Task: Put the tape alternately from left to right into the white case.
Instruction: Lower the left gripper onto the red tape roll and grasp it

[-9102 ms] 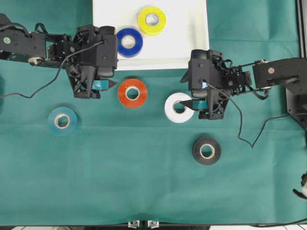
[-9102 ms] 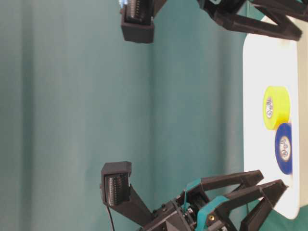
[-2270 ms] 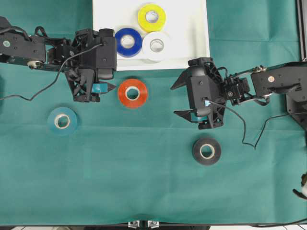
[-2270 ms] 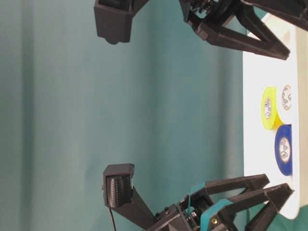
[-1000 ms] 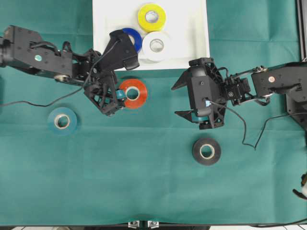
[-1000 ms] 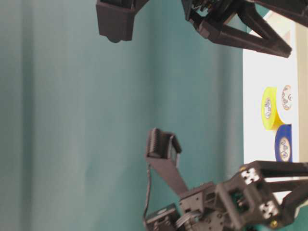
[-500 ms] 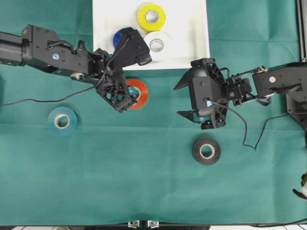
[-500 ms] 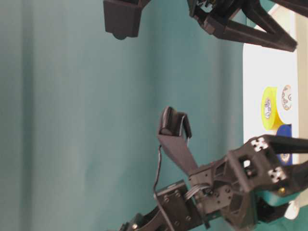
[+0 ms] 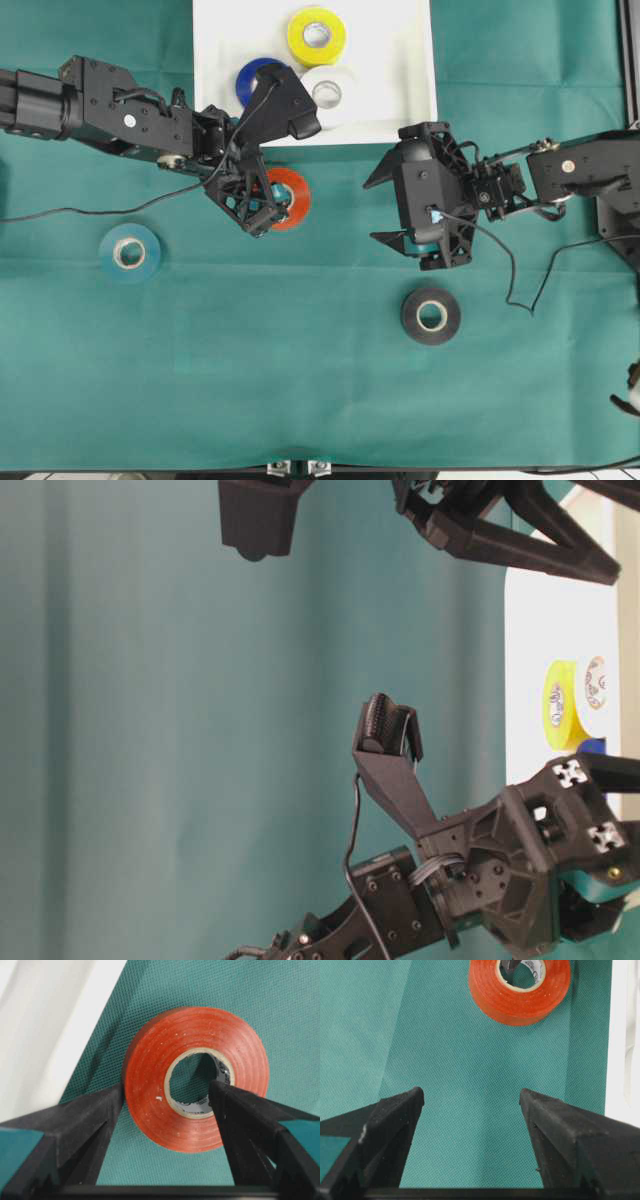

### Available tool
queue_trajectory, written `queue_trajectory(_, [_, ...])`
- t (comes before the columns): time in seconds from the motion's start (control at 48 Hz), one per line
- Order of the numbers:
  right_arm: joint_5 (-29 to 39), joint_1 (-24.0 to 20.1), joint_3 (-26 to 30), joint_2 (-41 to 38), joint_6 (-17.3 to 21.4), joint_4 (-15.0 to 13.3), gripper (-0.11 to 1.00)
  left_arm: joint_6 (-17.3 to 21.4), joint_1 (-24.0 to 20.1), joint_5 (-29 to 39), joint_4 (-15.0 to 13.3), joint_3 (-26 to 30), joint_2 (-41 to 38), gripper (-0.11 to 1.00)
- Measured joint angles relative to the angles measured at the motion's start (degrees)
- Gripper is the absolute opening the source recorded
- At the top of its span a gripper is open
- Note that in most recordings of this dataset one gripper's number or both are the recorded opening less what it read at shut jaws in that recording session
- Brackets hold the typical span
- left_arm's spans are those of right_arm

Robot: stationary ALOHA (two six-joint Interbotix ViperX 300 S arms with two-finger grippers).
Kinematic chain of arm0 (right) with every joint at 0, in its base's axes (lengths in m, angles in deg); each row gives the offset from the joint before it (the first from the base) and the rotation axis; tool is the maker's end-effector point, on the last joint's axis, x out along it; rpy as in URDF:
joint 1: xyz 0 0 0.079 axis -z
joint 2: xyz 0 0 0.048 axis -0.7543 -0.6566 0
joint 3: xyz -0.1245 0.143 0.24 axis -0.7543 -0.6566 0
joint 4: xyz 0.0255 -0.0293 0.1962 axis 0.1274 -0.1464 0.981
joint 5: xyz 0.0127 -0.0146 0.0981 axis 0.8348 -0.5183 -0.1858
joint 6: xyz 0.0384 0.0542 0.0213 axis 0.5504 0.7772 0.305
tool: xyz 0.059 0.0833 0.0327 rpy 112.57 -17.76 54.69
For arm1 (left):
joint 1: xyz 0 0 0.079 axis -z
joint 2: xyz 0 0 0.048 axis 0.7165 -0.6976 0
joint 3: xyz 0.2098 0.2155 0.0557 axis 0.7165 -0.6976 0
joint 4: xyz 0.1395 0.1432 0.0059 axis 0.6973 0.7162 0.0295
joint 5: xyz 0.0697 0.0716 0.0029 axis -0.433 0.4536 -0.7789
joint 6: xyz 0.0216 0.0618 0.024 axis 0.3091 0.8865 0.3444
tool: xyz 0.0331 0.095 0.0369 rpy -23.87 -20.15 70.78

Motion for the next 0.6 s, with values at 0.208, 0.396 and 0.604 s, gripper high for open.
queue_trajectory(0.208, [-0.09,0.0,-0.09,0.0,0.09,0.0,0.85,0.09,0.0,-0.09,-0.18,0.09,0.18,0.64])
queue_trajectory(0.396, [-0.44,0.0,-0.09,0.0,0.0,0.0,0.85,0.26,-0.35,0.0,-0.09,0.0,0.0,0.14])
queue_trajectory(0.604, [-0.53,0.0,-0.09,0.0,0.09,0.0,0.85,0.79,-0.62,0.0,0.0,0.0,0.0,-0.03])
